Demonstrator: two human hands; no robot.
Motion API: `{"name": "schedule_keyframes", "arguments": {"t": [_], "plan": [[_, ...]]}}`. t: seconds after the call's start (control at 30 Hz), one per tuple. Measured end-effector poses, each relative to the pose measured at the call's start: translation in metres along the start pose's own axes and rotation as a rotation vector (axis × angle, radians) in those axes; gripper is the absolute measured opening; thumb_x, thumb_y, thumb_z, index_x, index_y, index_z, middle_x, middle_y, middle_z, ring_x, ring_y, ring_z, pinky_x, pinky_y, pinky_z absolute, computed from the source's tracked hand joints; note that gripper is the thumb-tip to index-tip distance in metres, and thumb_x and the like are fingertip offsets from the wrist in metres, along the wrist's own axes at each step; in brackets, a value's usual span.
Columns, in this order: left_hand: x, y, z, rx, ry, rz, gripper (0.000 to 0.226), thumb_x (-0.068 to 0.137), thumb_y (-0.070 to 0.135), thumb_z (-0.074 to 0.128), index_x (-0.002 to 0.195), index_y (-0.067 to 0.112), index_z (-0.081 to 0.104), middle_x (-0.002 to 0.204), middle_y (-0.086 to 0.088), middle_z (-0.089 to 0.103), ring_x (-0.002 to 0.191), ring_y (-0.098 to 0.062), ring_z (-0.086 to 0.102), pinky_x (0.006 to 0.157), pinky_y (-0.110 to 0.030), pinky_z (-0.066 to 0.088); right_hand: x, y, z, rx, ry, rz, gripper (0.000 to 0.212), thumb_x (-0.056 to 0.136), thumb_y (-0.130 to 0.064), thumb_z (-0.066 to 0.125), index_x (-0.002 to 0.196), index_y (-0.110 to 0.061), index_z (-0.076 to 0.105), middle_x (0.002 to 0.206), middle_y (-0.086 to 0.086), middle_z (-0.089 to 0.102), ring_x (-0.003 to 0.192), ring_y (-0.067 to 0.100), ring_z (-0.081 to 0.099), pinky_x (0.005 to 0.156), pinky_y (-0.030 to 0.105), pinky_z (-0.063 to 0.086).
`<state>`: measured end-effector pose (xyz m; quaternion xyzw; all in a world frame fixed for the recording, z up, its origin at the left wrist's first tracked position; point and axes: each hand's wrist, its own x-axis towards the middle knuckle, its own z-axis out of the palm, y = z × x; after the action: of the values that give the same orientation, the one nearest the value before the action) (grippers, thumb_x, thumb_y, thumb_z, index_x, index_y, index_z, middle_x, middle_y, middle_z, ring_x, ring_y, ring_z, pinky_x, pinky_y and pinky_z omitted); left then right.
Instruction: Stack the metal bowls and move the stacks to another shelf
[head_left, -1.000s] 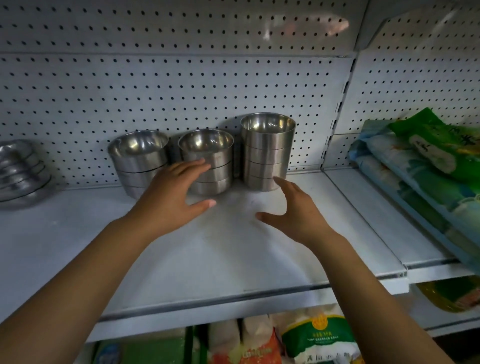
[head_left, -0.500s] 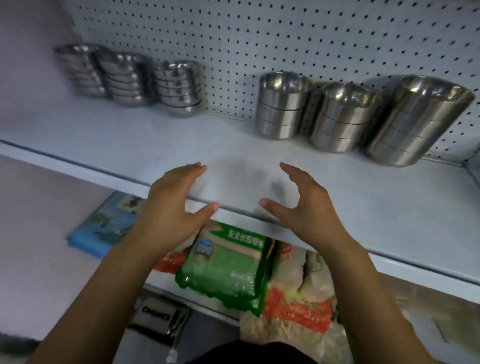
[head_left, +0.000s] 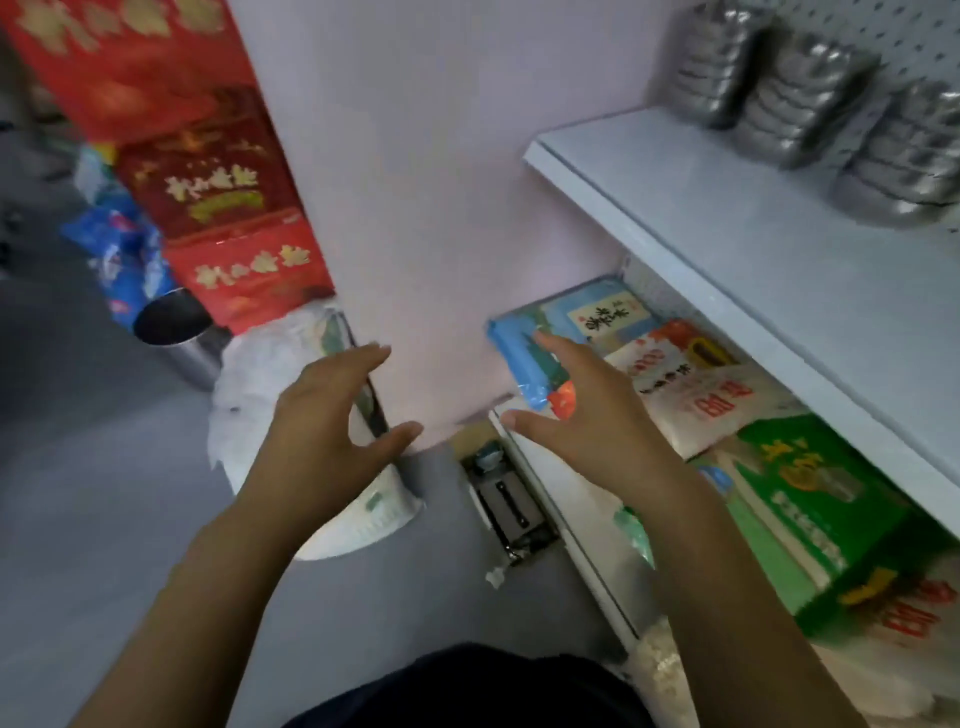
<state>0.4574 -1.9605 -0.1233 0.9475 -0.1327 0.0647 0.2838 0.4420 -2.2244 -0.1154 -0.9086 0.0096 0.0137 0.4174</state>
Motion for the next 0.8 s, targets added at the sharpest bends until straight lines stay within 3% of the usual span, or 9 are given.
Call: {"name": "schedule_keyframes", "arguments": {"t": [0.07, 0.2, 0.3, 0.53, 0.8], "plan": [[-0.024, -0.037, -0.025, 0.031, 0.064, -0.118, 0.074, 0.081, 0.046, 0.083, 0.144, 0.023, 0.054, 0.148, 0.002, 0.056, 0.136, -0.022, 0.049, 0.111, -0.035, 0.033, 0.022, -0.028, 0.036, 0.000, -0.101, -0.075, 0.085, 0.084, -0.039, 0.083, 0.155, -0.032, 0.038, 0.157, -0.016, 0.039, 0.140, 0.000, 0.035, 0.114, 0.018, 0.028], [-0.082, -0.087, -0.068, 0.092, 0.207, -0.383, 0.073, 0.079, 0.047, 0.083, 0.143, 0.024, 0.055, 0.144, 0.003, 0.059, 0.134, -0.024, 0.051, 0.110, -0.042, 0.039, 0.053, -0.083, 0.106, -0.051, -0.359, -0.249, 0.087, 0.084, -0.039, 0.084, 0.156, -0.030, 0.037, 0.152, -0.017, 0.040, 0.137, 0.001, 0.038, 0.109, 0.016, 0.027], [-0.127, -0.105, -0.088, 0.122, 0.302, -0.587, 0.073, 0.082, 0.049, 0.080, 0.144, 0.023, 0.053, 0.144, 0.001, 0.058, 0.135, -0.023, 0.050, 0.112, -0.044, 0.041, 0.063, -0.117, 0.153, -0.069, -0.525, -0.362, 0.088, 0.082, -0.042, 0.084, 0.156, -0.032, 0.038, 0.159, -0.013, 0.039, 0.144, 0.008, 0.038, 0.117, 0.023, 0.029], [-0.180, -0.117, -0.099, 0.167, 0.406, -0.966, 0.070, 0.084, 0.047, 0.077, 0.145, 0.023, 0.052, 0.144, -0.001, 0.058, 0.137, -0.024, 0.048, 0.110, -0.042, 0.040, 0.086, -0.167, 0.231, -0.112, -0.842, -0.554, 0.083, 0.084, -0.042, 0.082, 0.155, -0.032, 0.039, 0.159, -0.015, 0.040, 0.145, 0.005, 0.035, 0.105, 0.012, 0.022], [-0.157, -0.137, -0.096, 0.157, 0.571, -1.205, 0.071, 0.085, 0.050, 0.073, 0.146, 0.022, 0.050, 0.144, 0.000, 0.058, 0.138, -0.026, 0.046, 0.113, -0.050, 0.040, 0.149, -0.216, 0.282, -0.171, -1.070, -0.733, 0.082, 0.085, -0.043, 0.082, 0.154, -0.034, 0.040, 0.156, -0.015, 0.044, 0.143, 0.001, 0.036, 0.102, 0.014, 0.027]]}}
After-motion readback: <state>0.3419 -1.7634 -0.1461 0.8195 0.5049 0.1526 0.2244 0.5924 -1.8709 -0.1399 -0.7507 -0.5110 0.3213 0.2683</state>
